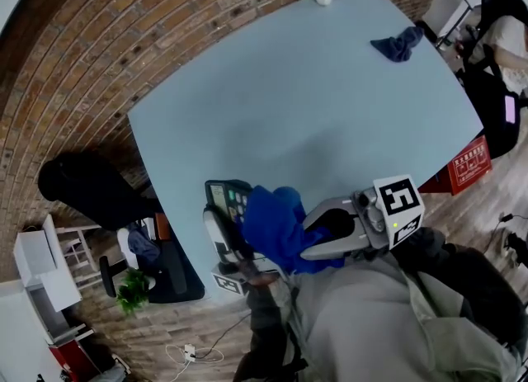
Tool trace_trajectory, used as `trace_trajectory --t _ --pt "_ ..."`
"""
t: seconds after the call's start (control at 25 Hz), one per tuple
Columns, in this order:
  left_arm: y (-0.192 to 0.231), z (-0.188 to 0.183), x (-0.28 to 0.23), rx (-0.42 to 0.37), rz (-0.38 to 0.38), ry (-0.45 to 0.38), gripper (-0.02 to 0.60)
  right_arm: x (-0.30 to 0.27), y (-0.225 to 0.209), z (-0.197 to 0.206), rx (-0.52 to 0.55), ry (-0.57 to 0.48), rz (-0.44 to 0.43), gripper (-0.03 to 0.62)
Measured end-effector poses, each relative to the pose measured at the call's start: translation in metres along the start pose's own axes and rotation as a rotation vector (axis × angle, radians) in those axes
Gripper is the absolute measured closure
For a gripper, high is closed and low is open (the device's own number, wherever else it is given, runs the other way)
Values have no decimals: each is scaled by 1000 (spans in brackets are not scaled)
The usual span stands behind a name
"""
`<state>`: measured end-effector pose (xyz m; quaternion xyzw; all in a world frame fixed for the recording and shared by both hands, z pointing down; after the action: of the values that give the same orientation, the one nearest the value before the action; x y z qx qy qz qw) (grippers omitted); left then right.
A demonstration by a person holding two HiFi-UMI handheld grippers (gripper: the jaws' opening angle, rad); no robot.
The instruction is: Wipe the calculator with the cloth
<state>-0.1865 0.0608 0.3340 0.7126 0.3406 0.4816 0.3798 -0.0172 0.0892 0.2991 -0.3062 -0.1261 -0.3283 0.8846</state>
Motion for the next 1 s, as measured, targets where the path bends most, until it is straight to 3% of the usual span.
trace_trajectory --t 0.08,0.16,0.28,0.48,0.56,0.68,0.8,0.88,1.0 --pt "-5 10 -1 40 44 43 534 16 -11 -18 -55 -155 3 531" --pt "-11 21 -2 48 81 112 534 26 -23 -33 -48 -226 67 531" --pt "-11 35 -4 75 96 177 534 16 -28 -42 -16 -209 74 531" --pt "-5 44 -6 149 91 218 537 4 -29 -54 -36 -271 -31 531" --pt "-1 42 -5 133 70 182 538 -1 -29 -50 -74 -252 -63 531" --pt "2 27 -3 124 57 108 535 -24 -13 -19 -102 -87 -130 531" --pt "0 21 -3 122 69 113 534 -39 6 8 -109 27 -198 531" --pt "-1 26 -4 144 80 154 532 -38 4 6 -83 24 -194 531" --pt "-3 41 -4 162 90 205 534 -21 -15 -30 -25 -103 -94 531"
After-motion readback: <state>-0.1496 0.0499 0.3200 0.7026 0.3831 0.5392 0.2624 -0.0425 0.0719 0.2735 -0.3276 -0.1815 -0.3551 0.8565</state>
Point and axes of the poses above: the fingertips, and each gripper's own axes: x backward along the fingers, y to its left, z out of its underside, the point moved 1 cm from there along x, backward along the fingers, and after that the axes turned 13 degrees about -z, right-handed, at the moved point
